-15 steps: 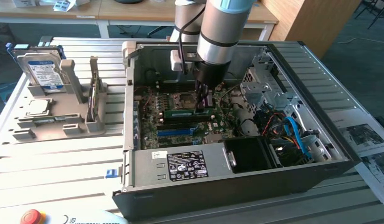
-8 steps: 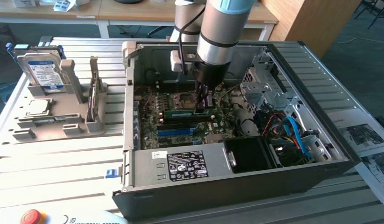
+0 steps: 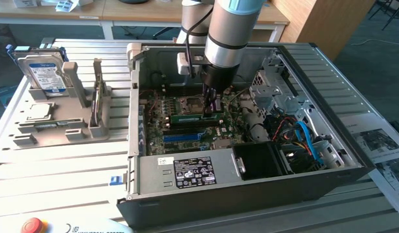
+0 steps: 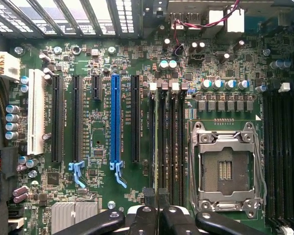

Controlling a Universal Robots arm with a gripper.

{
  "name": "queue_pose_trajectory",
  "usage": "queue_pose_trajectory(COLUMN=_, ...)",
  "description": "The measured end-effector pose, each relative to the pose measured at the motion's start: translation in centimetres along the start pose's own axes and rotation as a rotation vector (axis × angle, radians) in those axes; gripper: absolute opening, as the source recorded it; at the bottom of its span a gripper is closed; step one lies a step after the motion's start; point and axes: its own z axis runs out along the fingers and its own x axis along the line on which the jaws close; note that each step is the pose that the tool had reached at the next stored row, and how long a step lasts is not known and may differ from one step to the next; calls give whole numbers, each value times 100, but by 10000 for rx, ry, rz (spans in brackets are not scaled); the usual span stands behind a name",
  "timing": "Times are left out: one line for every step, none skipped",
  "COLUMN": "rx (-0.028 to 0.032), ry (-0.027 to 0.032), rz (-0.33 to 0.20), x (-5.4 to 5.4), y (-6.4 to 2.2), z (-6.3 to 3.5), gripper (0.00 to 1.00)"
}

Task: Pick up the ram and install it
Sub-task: 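Insert the ram into the slot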

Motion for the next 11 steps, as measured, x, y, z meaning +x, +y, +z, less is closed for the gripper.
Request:
queue_pose_trajectory(rx=1, ry=-1, rz=0, x=0, y=0, z=1, gripper=12)
queue_pose_trajectory(rx=0, ry=-2, rz=0, x=0, y=0, z=4, gripper=12)
queue_pose_trajectory(rx=1, ry=-4, rz=0, x=0, y=0, z=9, gripper=12)
queue_pose_trajectory(rx=1, ry=-2, rz=0, x=0, y=-1, z=13, gripper=12)
queue_pose_trajectory(rx=0, ry=0, rz=0, x=0, y=-1, z=18, gripper=12)
queue_pose_trajectory(rx=0, ry=-1, rz=0, x=0, y=-1, z=25, gripper=12)
queue_pose_trajectory(rx=0, ry=-1, rz=0, x=1, y=-1, z=32, gripper=12)
queue_pose_trajectory(rx=0, ry=1, rz=0, x=1, y=-1, z=35, gripper=12)
queue_pose_trajectory(rx=-1, ry=1, rz=0, x=1, y=-1, z=35, gripper=12)
queue_pose_trajectory(rx=-1, ry=2, rz=0, x=1, y=-1, z=35, gripper=12)
queue_pose_trajectory(rx=-1, ry=2, rz=1, x=1, y=-1, z=35, gripper=12)
